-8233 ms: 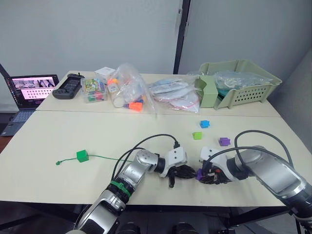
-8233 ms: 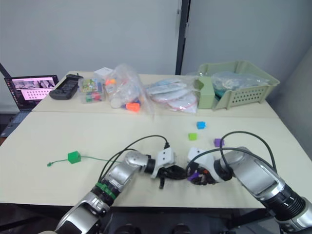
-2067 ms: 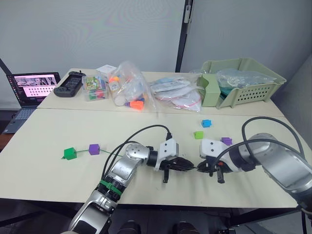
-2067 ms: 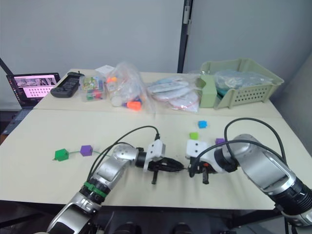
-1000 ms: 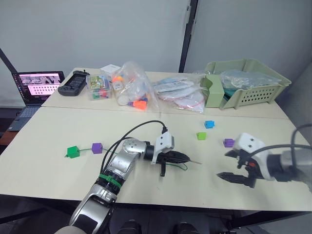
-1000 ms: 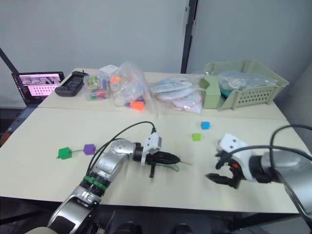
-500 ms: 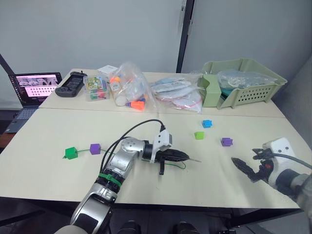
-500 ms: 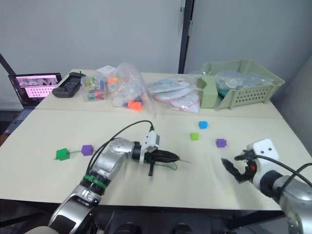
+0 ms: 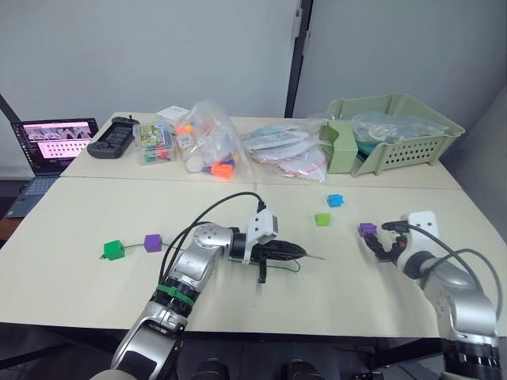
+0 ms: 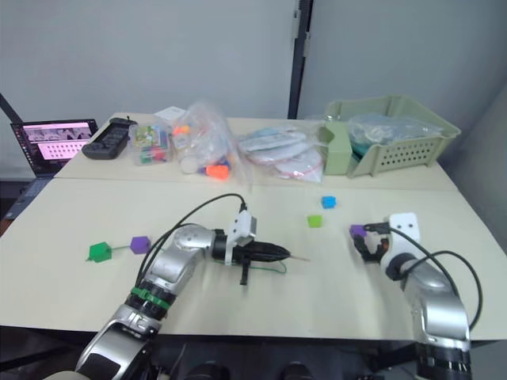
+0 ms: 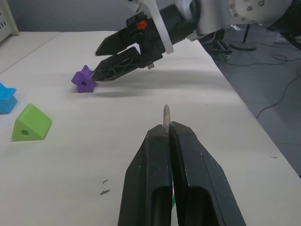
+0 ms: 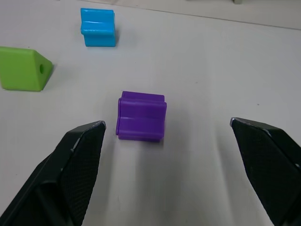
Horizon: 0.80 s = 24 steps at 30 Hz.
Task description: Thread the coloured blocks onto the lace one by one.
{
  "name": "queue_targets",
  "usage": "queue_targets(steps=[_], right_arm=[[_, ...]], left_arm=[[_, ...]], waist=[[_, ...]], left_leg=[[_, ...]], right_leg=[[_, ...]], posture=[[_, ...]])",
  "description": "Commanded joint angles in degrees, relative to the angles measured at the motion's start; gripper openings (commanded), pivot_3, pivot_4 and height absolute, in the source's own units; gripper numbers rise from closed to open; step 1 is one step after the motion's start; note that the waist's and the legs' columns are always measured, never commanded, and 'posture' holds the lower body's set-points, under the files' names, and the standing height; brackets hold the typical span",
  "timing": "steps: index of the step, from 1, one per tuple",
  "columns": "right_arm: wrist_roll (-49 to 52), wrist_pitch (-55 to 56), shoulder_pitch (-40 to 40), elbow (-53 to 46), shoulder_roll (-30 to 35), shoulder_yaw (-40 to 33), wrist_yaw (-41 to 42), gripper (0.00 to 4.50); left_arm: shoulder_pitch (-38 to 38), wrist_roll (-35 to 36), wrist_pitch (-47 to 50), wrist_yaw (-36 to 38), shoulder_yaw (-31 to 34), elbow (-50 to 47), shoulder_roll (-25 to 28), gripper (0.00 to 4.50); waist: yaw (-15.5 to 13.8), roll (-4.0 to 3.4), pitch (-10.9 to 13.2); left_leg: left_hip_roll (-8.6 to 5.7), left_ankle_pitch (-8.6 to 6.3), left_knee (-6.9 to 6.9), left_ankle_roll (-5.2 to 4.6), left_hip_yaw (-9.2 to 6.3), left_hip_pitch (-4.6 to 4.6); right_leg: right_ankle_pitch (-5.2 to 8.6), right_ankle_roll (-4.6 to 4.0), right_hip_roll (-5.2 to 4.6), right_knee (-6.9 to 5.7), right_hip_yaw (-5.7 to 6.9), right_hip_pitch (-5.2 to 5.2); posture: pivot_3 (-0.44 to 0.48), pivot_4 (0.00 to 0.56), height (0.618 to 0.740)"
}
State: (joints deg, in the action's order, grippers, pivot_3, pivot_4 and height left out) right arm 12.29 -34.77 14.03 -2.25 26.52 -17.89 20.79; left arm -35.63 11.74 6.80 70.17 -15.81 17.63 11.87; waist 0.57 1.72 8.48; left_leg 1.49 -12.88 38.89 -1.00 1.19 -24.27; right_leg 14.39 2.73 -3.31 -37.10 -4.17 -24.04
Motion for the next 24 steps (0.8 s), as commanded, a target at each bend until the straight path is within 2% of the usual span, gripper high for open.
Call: queue_targets(steps=[1, 9, 10, 18, 21, 24], right_arm=[[0.1, 3.2, 2.3, 2.1, -0.5, 0.2, -0.9, 4.49], [0.0, 6.3, 6.2, 9.5, -2.2, 2.0, -2.1, 4.49], [0.1, 6.6, 6.4, 9.9, -2.2, 2.1, -2.0, 3.95], [1.8, 6.6, 5.4, 8.3, -2.9, 1.4, -2.2, 1.26], [2.7, 5.1, 3.9, 4.9, -3.3, 0.8, -2.6, 1.17], [4.5, 1.4, 0.3, -3.1, -4.5, 0.0, -4.4, 1.17]], left_arm=[[0.0, 1.2, 0.6, -0.7, 0.6, -2.6, 0.1, 0.0], [0.0, 1.0, 0.8, -1.8, 0.5, -3.1, 0.3, 0.0], [0.0, 1.0, 0.8, -1.9, 0.5, -3.1, 0.3, 0.0], [-0.1, 0.9, 0.5, -2.0, 0.0, -2.8, 0.0, 0.0], [-0.2, 0.9, 0.3, -1.9, -0.2, -2.6, -0.2, 0.0], [-0.1, 1.0, 0.3, -1.5, -0.5, -2.4, -0.6, 0.0]], waist=[[0.0, 0.0, 0.0], [0.1, -0.01, 0.0], [0.1, -0.01, 0.0], [0.2, -0.01, 0.0], [0.1, -0.01, 0.0], [0.1, -0.02, 0.0]], left_leg=[[0.0, 0.0, 0.0, 0.0, 0.0, -0.01], [0.0, 0.0, 0.0, 0.0, 0.0, -0.01], [-0.01, 0.0, 0.0, 0.0, 0.0, -0.01], [0.0, 0.0, -0.03, 0.0, -0.01, 0.0], [0.0, 0.0, -0.03, 0.0, 0.0, -0.01], [-0.01, 0.0, -0.03, 0.0, -0.03, -0.02]], right_leg=[[0.0, 0.0, 0.0, 0.0, 0.0, -0.01], [0.0, 0.0, -0.01, 0.0, 0.0, 0.0], [0.0, 0.0, -0.01, -0.01, 0.0, 0.0], [0.0, 0.0, -0.01, 0.0, 0.0, -0.01], [0.0, 0.0, -0.01, 0.0, 0.0, -0.01], [0.0, 0.0, -0.02, -0.02, 0.0, -0.02]], posture=[[0.0, 0.15, 0.734], [0.0, 0.15, 0.734], [0.0, 0.15, 0.734], [0.0, 0.15, 0.734], [0.0, 0.15, 0.734], [0.0, 0.15, 0.734]])
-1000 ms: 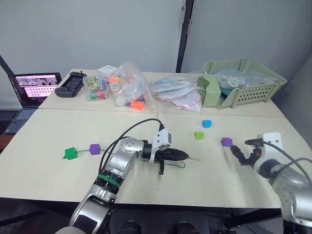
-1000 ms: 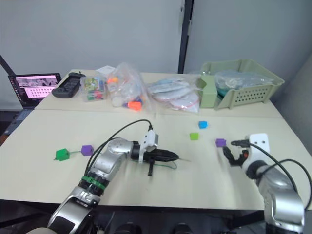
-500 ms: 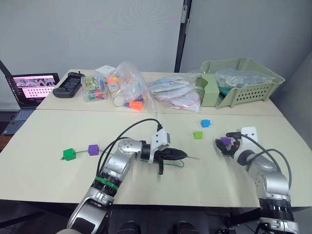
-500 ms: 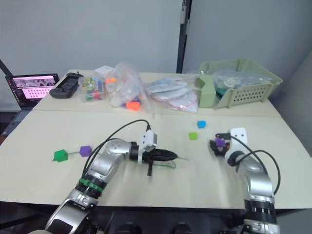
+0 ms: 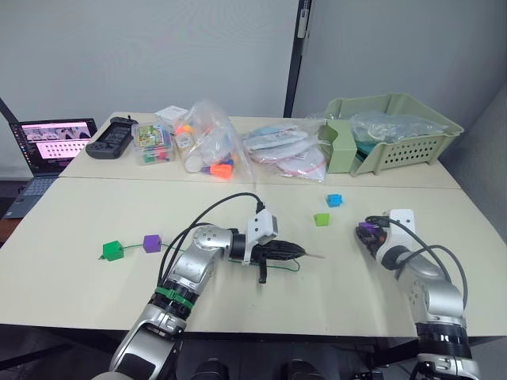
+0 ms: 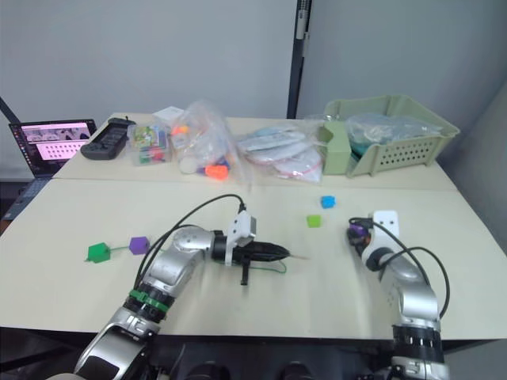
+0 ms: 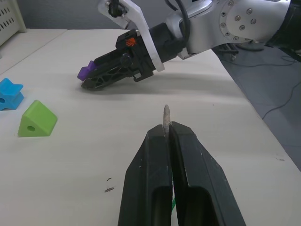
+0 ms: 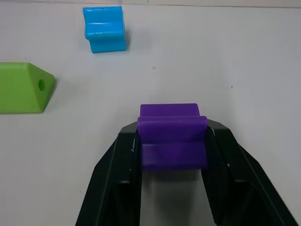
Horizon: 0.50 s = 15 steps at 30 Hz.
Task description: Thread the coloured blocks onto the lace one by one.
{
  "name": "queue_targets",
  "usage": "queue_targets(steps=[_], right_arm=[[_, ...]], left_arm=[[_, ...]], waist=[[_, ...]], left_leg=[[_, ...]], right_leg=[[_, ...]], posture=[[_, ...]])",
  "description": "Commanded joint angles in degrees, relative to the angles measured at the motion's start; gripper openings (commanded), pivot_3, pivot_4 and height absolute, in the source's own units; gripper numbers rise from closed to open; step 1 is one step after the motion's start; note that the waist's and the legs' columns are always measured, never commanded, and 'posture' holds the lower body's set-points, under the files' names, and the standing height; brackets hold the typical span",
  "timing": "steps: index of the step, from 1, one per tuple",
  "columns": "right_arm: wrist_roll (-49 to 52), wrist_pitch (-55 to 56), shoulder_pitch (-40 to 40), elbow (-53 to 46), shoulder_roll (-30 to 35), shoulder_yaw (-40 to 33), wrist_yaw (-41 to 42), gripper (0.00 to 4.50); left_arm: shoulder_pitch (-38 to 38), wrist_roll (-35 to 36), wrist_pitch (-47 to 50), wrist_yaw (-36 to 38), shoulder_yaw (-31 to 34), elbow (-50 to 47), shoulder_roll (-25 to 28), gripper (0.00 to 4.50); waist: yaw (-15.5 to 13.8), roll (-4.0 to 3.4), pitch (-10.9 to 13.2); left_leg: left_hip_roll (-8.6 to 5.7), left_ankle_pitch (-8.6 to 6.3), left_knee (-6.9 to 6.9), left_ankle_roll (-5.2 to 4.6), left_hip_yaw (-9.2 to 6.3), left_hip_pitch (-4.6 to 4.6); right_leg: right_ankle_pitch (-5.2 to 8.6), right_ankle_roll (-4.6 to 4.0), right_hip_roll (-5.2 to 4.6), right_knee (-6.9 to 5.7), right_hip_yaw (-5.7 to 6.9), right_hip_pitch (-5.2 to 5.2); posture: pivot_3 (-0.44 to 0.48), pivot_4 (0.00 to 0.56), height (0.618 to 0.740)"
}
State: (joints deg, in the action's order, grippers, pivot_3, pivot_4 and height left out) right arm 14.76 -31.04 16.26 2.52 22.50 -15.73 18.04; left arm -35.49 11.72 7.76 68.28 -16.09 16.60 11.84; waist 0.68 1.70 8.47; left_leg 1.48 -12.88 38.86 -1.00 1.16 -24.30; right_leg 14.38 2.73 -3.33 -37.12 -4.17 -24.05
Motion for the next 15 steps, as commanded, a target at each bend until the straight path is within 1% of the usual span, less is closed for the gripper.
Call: queue_targets(steps=[1, 4, 7, 10, 12, 15], right_arm=[[3.1, -4.4, -3.9, -12.1, -1.7, -2.6, -2.8, 1.17], [5.3, -9.5, -8.8, -22.4, -4.8, -3.2, -6.2, 1.17], [7.4, -14.8, -15.6, -34.2, -10.2, -2.3, -11.0, 1.17], [7.9, -17.8, -17.8, -38.7, -12.4, -1.2, -13.2, 1.17], [7.2, -19.2, -21.4, -43.2, -15.1, 1.5, -15.8, 1.17], [5.4, -19.6, -24.5, -45.5, -16.7, 4.5, -18.0, 1.17]], left_arm=[[-0.2, 1.1, -0.7, 0.8, -0.4, -1.2, -0.6, 0.0], [-0.1, 1.2, -0.6, 1.6, -0.9, -1.0, -0.8, 0.0], [-0.6, 1.0, -1.1, 2.6, -1.3, 0.2, -1.1, 0.0], [-1.1, 0.8, -1.5, 3.2, -1.4, 1.3, -1.4, 0.0], [-1.8, 0.8, -1.8, 4.4, -1.8, 2.3, -1.9, 0.0], [-2.3, 0.7, -2.1, 5.3, -2.1, 3.3, -2.3, 0.0]], waist=[[-0.1, 0.0, 0.0], [0.0, -0.01, 0.0], [0.0, -0.02, 0.0], [0.2, -0.02, 0.0], [0.1, -0.03, 0.0], [0.1, -0.04, 0.0]], left_leg=[[0.0, 0.0, -0.01, 0.0, 0.0, 0.0], [0.0, 0.0, -0.02, 0.0, -0.07, -0.02], [0.0, 0.0, -0.03, 0.0, -0.11, -0.04], [0.01, 0.0, -0.01, 0.0, -0.1, -0.02], [0.0, 0.01, 0.04, 0.02, -0.08, -0.01], [0.08, 0.01, 0.01, 0.02, -0.11, -0.02]], right_leg=[[0.0, 0.0, 0.0, 0.0, 0.0, 0.0], [0.0, 0.0, 0.0, 0.01, 0.01, 0.0], [0.0, 0.01, 0.01, 0.0, 0.02, -0.02], [0.01, 0.01, 0.0, 0.03, 0.0, -0.01], [0.01, 0.01, 0.0, 0.03, -0.01, 0.01], [0.02, 0.0, 0.08, 0.03, 0.04, -0.01]], posture=[[0.0, 0.15, 0.734], [0.0, 0.15, 0.734], [0.0, 0.15, 0.734], [0.0, 0.15, 0.734], [0.0, 0.15, 0.734], [0.0, 0.15, 0.734]])
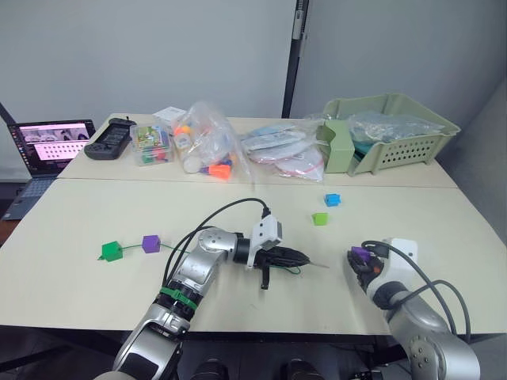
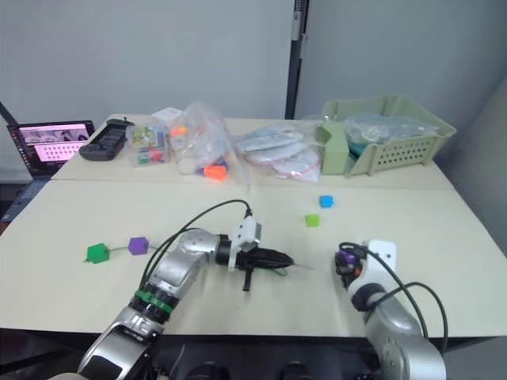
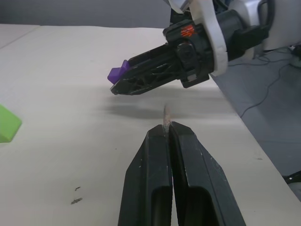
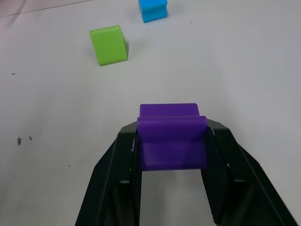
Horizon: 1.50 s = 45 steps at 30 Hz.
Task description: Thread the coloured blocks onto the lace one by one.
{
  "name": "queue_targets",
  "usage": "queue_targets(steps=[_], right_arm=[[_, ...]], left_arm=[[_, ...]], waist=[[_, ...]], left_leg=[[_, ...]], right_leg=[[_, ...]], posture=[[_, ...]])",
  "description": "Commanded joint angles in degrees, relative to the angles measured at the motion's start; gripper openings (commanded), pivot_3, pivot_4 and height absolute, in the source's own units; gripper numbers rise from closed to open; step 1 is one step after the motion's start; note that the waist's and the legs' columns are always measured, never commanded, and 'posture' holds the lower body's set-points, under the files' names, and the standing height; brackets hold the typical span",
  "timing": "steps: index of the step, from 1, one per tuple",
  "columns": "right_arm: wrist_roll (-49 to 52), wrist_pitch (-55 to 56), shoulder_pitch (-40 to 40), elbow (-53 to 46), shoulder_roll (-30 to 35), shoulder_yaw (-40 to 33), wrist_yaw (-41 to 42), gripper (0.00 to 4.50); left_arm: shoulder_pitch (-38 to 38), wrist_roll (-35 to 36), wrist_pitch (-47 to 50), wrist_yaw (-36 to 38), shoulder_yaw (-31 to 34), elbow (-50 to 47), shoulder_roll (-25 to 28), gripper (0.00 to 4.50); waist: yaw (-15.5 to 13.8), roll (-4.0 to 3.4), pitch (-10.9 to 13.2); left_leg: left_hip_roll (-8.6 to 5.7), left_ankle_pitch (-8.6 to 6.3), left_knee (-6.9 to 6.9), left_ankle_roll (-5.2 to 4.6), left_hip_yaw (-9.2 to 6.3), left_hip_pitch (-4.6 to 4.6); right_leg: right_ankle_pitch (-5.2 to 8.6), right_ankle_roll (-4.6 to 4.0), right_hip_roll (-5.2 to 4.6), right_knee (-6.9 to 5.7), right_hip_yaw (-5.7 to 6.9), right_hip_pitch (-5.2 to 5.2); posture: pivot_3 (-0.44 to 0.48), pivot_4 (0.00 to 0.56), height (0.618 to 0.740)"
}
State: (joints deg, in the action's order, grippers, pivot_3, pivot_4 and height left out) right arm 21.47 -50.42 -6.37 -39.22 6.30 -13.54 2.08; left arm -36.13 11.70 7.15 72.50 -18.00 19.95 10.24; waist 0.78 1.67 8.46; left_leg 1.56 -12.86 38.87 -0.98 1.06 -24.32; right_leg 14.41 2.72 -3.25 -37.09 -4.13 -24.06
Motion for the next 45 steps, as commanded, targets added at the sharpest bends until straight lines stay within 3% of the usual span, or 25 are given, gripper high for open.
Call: queue_targets(steps=[1, 10, 12, 18, 19, 23, 27, 31, 35, 40, 45], right_arm=[[-2.2, -0.1, -2.6, -3.9, -0.5, 3.5, -2.6, 1.17], [-5.3, 0.8, -4.5, -2.4, -1.6, 7.4, -4.3, 1.17], [-4.4, -0.5, -4.6, -3.7, -1.0, 7.3, -3.3, 2.19], [0.0, -8.9, -6.4, -11.3, 8.3, 3.7, 3.8, 4.33], [1.3, -10.7, -6.9, -12.5, 10.8, 2.4, 5.8, 4.45], [9.5, -18.7, -7.9, -16.3, 25.1, -5.3, 17.8, 4.45], [12.6, -18.4, -6.6, -14.0, 38.4, -9.4, 27.4, 4.45], [9.6, -9.2, -4.1, -8.8, 52.5, -6.1, 37.8, 4.45], [-1.0, 11.9, 4.2, 5.7, 64.8, 5.8, 51.5, 4.45], [-8.3, 24.1, 16.1, 18.4, 65.8, 17.3, 60.0, 4.45], [-13.3, 25.9, 24.9, 23.8, 62.4, 25.7, 65.4, 4.45]], left_arm=[[-1.8, 0.7, -1.7, 1.2, -0.2, 0.2, -0.8, 0.0], [-2.4, 0.3, -2.5, 1.9, -0.3, 1.5, -0.7, 0.0], [-2.4, 0.2, -2.8, 1.8, -0.3, 1.6, -0.6, 0.0], [-1.7, 0.2, -3.2, 1.2, 0.0, 1.6, -0.4, 0.0], [-1.6, 0.2, -3.2, 1.0, 0.0, 1.5, -0.4, 0.0], [-0.9, 0.0, -3.7, 0.1, 0.6, 1.6, 0.5, 0.0], [-0.4, 0.0, -4.1, -1.0, 0.9, 1.6, 1.0, 0.0], [0.3, -0.2, -4.2, -1.5, 0.6, 0.7, 1.2, 0.0], [1.1, -0.5, -4.0, -2.5, 0.2, -0.2, 1.0, 0.0], [1.1, -0.8, -3.8, -3.3, 0.2, -0.7, 1.2, 0.0], [0.7, -0.9, -3.4, -4.5, 0.2, -0.7, 0.9, 0.0]], waist=[[0.0, -0.01, 0.0], [0.0, -0.01, 0.0], [0.0, -0.01, 0.0], [-0.1, -0.01, 0.0], [-0.1, -0.01, 0.0], [-0.1, 0.0, 0.0], [0.0, 0.03, 0.0], [0.0, 0.06, 0.0], [0.0, 0.05, 0.0], [-0.4, 0.06, 0.0], [-0.3, 0.05, 0.0]], left_leg=[[-0.01, 0.0, 0.0, 0.0, 0.01, 0.0], [-0.02, 0.0, 0.0, 0.0, 0.02, -0.01], [-0.01, 0.0, 0.0, 0.0, 0.02, 0.0], [-0.04, 0.0, 0.01, 0.0, 0.01, -0.04], [-0.05, 0.0, 0.01, 0.0, 0.01, -0.04], [-0.06, 0.0, 0.01, 0.0, -0.01, -0.02], [-0.03, 0.0, 0.0, 0.0, -0.07, 0.03], [-0.08, 0.0, -0.01, -0.01, -0.03, 0.05], [-0.07, 0.0, 0.0, 0.0, -0.06, 0.07], [-0.13, 0.0, 0.01, -0.01, -0.03, 0.03], [-0.13, -0.01, 0.0, -0.01, -0.01, -0.04]], right_leg=[[0.0, 0.0, -0.01, 0.0, -0.01, -0.01], [0.0, 0.0, -0.02, 0.03, -0.01, 0.01], [0.0, 0.0, -0.01, 0.03, 0.0, 0.01], [0.01, 0.01, -0.04, 0.06, -0.01, 0.02], [0.01, 0.01, -0.04, 0.06, -0.01, 0.02], [0.01, 0.02, -0.04, 0.09, 0.0, 0.06], [0.01, 0.01, 0.0, 0.1, 0.05, 0.12], [0.02, 0.03, -0.04, 0.13, 0.01, 0.18], [0.02, 0.04, -0.03, 0.2, 0.07, 0.23], [0.0, 0.09, -0.09, 0.31, 0.05, 0.23], [0.0, 0.08, -0.1, 0.24, 0.0, 0.09]], posture=[[0.0, 0.15, 0.734], [0.0, 0.15, 0.734], [0.0, 0.15, 0.734], [0.0, 0.15, 0.734], [0.0, 0.15, 0.734], [0.0, 0.15, 0.734], [0.0, 0.15, 0.734], [0.0, 0.15, 0.734], [0.0, 0.15, 0.734], [0.0, 0.15, 0.734], [0.0, 0.15, 0.734]])
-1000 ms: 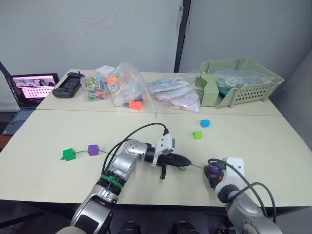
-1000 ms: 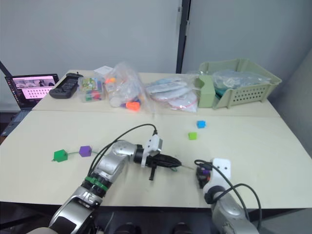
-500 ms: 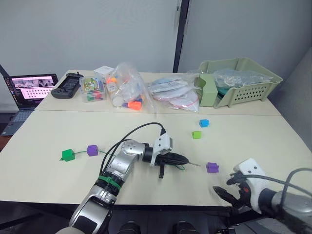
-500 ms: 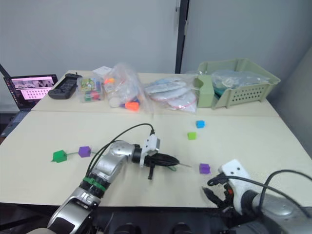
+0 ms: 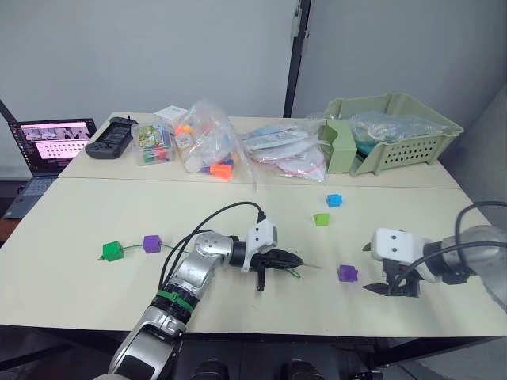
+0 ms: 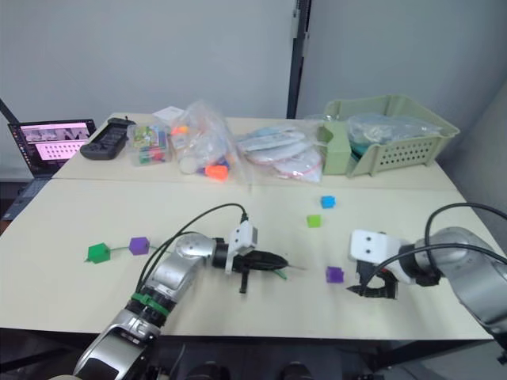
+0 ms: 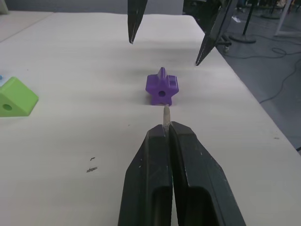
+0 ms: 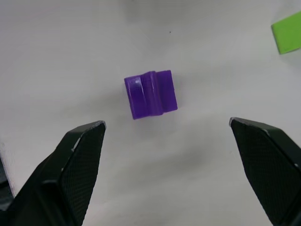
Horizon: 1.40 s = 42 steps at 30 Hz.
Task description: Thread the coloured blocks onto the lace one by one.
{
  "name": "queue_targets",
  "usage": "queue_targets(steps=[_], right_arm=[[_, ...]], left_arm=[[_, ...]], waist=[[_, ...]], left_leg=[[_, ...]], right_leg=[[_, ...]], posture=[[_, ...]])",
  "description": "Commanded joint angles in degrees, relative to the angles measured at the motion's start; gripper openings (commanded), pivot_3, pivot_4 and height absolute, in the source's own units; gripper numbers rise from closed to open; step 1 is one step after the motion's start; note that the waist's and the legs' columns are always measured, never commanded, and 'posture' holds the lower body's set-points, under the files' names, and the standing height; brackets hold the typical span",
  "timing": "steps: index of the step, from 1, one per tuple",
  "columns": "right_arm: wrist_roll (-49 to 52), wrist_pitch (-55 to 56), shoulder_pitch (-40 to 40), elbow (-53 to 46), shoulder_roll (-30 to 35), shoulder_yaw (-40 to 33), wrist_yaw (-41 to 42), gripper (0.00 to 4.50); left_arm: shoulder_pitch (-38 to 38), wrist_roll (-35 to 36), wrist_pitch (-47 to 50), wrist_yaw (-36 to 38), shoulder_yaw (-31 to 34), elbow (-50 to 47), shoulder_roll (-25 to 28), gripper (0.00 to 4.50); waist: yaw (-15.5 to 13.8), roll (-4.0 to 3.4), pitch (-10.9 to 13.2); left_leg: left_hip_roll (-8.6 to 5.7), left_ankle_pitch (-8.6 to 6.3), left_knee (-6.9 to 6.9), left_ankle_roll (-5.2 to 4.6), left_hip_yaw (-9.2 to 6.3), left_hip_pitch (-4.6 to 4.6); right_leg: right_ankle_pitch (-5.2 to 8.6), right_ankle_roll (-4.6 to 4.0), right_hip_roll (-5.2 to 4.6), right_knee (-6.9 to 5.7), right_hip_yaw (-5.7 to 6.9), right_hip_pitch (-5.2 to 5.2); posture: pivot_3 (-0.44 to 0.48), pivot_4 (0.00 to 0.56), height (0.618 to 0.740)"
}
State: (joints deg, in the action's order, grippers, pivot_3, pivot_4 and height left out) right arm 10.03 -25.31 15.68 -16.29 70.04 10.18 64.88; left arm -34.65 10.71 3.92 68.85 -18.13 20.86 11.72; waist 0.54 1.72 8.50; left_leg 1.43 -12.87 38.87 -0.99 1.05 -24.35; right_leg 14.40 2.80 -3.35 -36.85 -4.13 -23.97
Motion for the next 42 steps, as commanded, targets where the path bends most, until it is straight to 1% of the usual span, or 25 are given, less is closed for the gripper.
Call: queue_targets(steps=[1, 5, 11, 14, 20, 21, 29, 36, 42], right_arm=[[-2.4, 0.7, 3.7, 1.1, -2.1, 2.9, 3.0, 4.45], [-5.4, 0.8, 6.6, 2.5, -5.4, 6.4, 4.3, 4.45], [-8.6, 0.3, 9.6, 4.8, -7.7, 8.4, 5.7, 4.45], [-9.6, -0.5, 10.0, 5.0, -7.9, 9.0, 6.6, 3.61], [-10.4, -2.5, 10.6, 4.4, -8.7, 8.8, 7.6, 1.54], [-10.4, -2.9, 10.7, 4.1, -8.7, 8.7, 7.8, 1.34], [-8.0, -10.4, 11.5, -1.8, -9.9, 8.8, 9.0, 1.34], [-9.3, -13.2, 10.4, -3.0, -12.0, 10.7, 7.2, 1.34], [-8.8, -15.0, 10.7, -3.2, -12.4, 10.2, 6.6, 1.34]], left_arm=[[-1.0, -0.1, -0.2, -1.2, 0.2, -1.3, -0.9, 0.0], [-1.6, -0.5, -0.3, -1.8, -0.2, -0.4, -2.0, 0.0], [-0.6, -1.0, -0.4, -1.8, -0.8, -1.4, -2.1, 0.0], [0.4, -1.3, -0.5, -1.5, -1.3, -2.4, -1.7, 0.0], [1.3, -1.4, -0.5, -2.1, -1.9, -2.7, -2.1, 0.0], [1.3, -1.4, -0.5, -2.3, -2.0, -2.6, -2.3, 0.0], [1.9, -1.3, -0.8, -3.5, -2.0, -1.5, -3.5, 0.0], [2.5, -1.4, -0.6, -3.6, -2.1, -1.4, -3.7, 0.0], [2.6, -1.5, -0.6, -3.4, -2.4, -0.9, -4.0, 0.0]], waist=[[0.0, 0.0, 0.0], [-0.1, 0.0, 0.0], [-0.3, -0.01, 0.0], [-0.3, -0.01, 0.0], [-0.5, -0.01, 0.0], [-0.5, -0.01, 0.0], [-0.6, -0.01, 0.0], [-0.7, -0.01, 0.0], [-0.7, -0.01, 0.0]], left_leg=[[0.01, 0.0, 0.01, 0.0, 0.0, 0.01], [0.0, 0.0, 0.02, 0.0, 0.0, 0.01], [-0.04, 0.0, 0.03, 0.0, 0.01, 0.01], [-0.04, 0.0, 0.03, 0.0, 0.01, 0.03], [-0.05, 0.0, 0.04, 0.0, 0.01, 0.02], [-0.05, 0.0, 0.06, 0.0, 0.01, 0.02], [-0.04, 0.0, 0.06, 0.0, 0.0, 0.02], [-0.05, 0.0, 0.07, 0.0, 0.0, 0.02], [-0.05, 0.0, 0.07, 0.0, 0.0, 0.03]], right_leg=[[0.0, 0.0, 0.01, -0.02, 0.01, -0.01], [0.0, 0.0, 0.0, -0.04, 0.0, -0.01], [0.0, -0.01, -0.03, -0.1, 0.0, -0.03], [0.0, -0.01, -0.03, -0.14, 0.0, -0.05], [-0.01, -0.01, -0.04, -0.16, 0.0, -0.05], [-0.01, -0.01, -0.04, -0.16, 0.0, -0.04], [-0.01, -0.01, -0.04, -0.18, 0.0, -0.05], [-0.01, -0.01, -0.05, -0.18, 0.0, -0.05], [-0.01, -0.01, -0.05, -0.19, 0.0, -0.05]], posture=[[0.0, 0.15, 0.734], [0.0, 0.15, 0.734], [0.0, 0.15, 0.734], [0.0, 0.15, 0.734], [0.0, 0.15, 0.734], [0.0, 0.15, 0.734], [0.0, 0.15, 0.734], [0.0, 0.15, 0.734], [0.0, 0.15, 0.734]])
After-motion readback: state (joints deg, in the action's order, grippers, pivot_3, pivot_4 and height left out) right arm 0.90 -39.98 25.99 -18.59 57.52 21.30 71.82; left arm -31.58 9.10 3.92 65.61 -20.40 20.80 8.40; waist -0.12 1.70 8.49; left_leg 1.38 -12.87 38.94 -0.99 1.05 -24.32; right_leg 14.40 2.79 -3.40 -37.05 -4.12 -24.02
